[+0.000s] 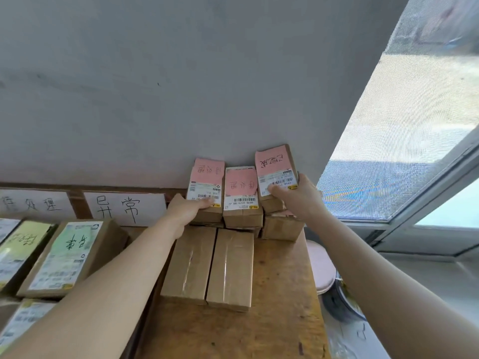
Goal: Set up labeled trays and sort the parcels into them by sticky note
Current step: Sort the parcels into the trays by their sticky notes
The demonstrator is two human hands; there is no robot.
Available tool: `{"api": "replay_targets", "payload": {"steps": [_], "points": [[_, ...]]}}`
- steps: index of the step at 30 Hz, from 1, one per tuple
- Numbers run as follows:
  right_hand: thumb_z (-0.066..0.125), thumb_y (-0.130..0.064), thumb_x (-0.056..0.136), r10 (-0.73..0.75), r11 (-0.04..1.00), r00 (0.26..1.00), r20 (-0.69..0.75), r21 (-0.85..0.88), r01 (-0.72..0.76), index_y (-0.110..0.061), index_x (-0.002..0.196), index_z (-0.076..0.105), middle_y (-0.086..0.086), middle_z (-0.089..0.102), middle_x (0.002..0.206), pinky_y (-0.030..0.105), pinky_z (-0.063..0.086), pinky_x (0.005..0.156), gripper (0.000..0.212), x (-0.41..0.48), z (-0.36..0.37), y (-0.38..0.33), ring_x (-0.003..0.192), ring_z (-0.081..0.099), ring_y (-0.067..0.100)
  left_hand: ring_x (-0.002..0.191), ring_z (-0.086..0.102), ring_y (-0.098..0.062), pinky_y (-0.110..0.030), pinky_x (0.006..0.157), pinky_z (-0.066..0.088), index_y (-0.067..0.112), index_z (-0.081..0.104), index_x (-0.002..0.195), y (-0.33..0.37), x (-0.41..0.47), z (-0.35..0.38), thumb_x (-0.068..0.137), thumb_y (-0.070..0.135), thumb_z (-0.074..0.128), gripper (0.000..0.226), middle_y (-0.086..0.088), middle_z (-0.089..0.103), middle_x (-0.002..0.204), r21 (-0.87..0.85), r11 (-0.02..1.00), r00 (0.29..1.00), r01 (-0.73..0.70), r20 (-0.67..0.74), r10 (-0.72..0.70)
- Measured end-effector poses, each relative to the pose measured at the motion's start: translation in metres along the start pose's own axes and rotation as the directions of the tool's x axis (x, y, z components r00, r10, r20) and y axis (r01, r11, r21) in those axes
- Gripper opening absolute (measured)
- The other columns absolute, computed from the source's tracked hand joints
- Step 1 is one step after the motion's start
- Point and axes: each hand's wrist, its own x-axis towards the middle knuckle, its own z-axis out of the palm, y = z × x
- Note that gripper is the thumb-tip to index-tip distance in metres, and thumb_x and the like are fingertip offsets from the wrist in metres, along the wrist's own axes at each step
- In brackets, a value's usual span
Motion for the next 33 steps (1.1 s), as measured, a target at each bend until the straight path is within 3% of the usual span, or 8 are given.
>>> {"api": "replay_targets", "payload": {"steps": [2, 6, 12, 17, 22, 25, 29, 33], "points": [[0.062, -0.063, 0.049, 0.0, 0.993, 1.0, 0.021, 0.12, -0.003, -0.024, 0.108, 0.053, -0.003, 0.063, 0.107, 0.047, 0.054, 0.082, 0.072, 0.001, 0.0, 0.0, 0.104, 0.059, 0.024, 0.12, 0.05, -0.021, -0.043, 0.11, 0.03, 0.005, 0.043, 0.134, 0.001, -0.004, -0.007, 0.058, 0.039, 0.086, 0.094, -0.005, 0.06, 0.125, -0.016, 0.999, 0.998, 0.028, 0.059, -0.027], [0.073, -0.023, 0.076, 0.046, 0.918, 0.996, 0.074, 0.389, -0.071, -0.014, 0.109, 0.058, 0.004, 0.068, 0.104, 0.031, 0.056, 0.057, 0.038, -0.001, -0.003, -0.003, 0.085, 0.068, 0.021, 0.113, 0.056, -0.021, -0.044, 0.107, 0.035, 0.008, 0.053, 0.127, -0.004, -0.001, -0.022, 0.024, 0.053, 0.089, 0.118, -0.004, 0.067, 0.114, -0.042, 0.998, 0.993, 0.042, 0.111, -0.037], [0.075, -0.005, 0.072, 0.066, 0.85, 0.994, 0.083, 0.518, -0.099, -0.007, 0.093, 0.061, 0.012, 0.072, 0.094, 0.026, 0.051, 0.052, 0.026, -0.01, -0.012, -0.009, 0.064, 0.066, 0.02, 0.089, 0.062, -0.011, -0.03, 0.095, 0.039, 0.007, 0.057, 0.117, 0.012, -0.03, -0.028, 0.08, 0.013, 0.072, 0.041, -0.004, 0.069, 0.107, -0.035, 0.999, 0.995, 0.008, 0.104, -0.005], [0.072, 0.0, 0.074, 0.055, 0.81, 0.995, 0.089, 0.578, -0.096, -0.001, 0.098, 0.063, 0.012, 0.071, 0.09, 0.02, 0.048, 0.044, 0.026, -0.032, -0.022, -0.02, 0.047, 0.063, 0.009, 0.078, 0.064, -0.006, -0.018, 0.061, 0.051, 0.007, 0.055, 0.12, 0.026, -0.05, -0.036, 0.085, 0.009, 0.066, 0.036, -0.003, 0.069, 0.103, -0.012, 0.999, 0.988, -0.036, 0.149, 0.037], [0.071, -0.001, 0.075, 0.02, 0.807, 0.996, 0.093, 0.586, -0.071, -0.001, 0.101, 0.062, 0.013, 0.072, 0.094, 0.034, 0.058, 0.064, 0.028, -0.058, -0.032, -0.032, 0.074, 0.072, 0.026, 0.079, 0.064, -0.007, -0.011, 0.043, 0.046, 0.009, 0.055, 0.122, 0.039, -0.074, -0.045, 0.084, 0.008, 0.066, 0.039, -0.001, 0.07, 0.098, -0.032, 0.997, 0.982, -0.065, 0.174, 0.07], [0.069, 0.0, 0.076, 0.002, 0.804, 0.995, 0.103, 0.592, -0.063, -0.001, 0.102, 0.063, 0.014, 0.073, 0.094, 0.045, 0.057, 0.08, 0.027, -0.079, -0.037, -0.042, 0.085, 0.071, 0.032, 0.081, 0.063, -0.007, -0.012, 0.046, 0.048, 0.009, 0.053, 0.123, 0.047, -0.089, -0.054, 0.085, 0.006, 0.065, 0.04, -0.001, 0.068, 0.1, -0.052, 0.991, 0.972, -0.121, 0.195, 0.129], [0.066, 0.0, 0.078, -0.027, 0.792, 0.993, 0.111, 0.608, -0.047, -0.003, 0.104, 0.062, 0.014, 0.073, 0.093, 0.026, 0.052, 0.056, 0.026, -0.11, -0.04, -0.056, 0.065, 0.071, 0.018, 0.093, 0.063, -0.009, -0.021, 0.079, 0.05, 0.009, 0.051, 0.122, 0.054, -0.109, -0.072, 0.084, 0.003, 0.064, 0.04, -0.005, 0.066, 0.112, -0.093, 0.974, 0.943, -0.205, 0.249, 0.223], [0.066, -0.003, 0.078, -0.026, 0.794, 0.997, 0.07, 0.607, -0.022, -0.005, 0.104, 0.063, 0.011, 0.074, 0.09, 0.032, 0.056, 0.063, 0.026, -0.145, -0.028, -0.073, 0.068, 0.072, 0.02, 0.106, 0.061, -0.018, -0.028, 0.094, 0.047, 0.004, 0.04, 0.133, 0.053, -0.128, -0.102, 0.083, 0.003, 0.064, 0.056, -0.011, 0.062, 0.121, -0.144, 0.962, 0.926, -0.232, 0.271, 0.263]]}}
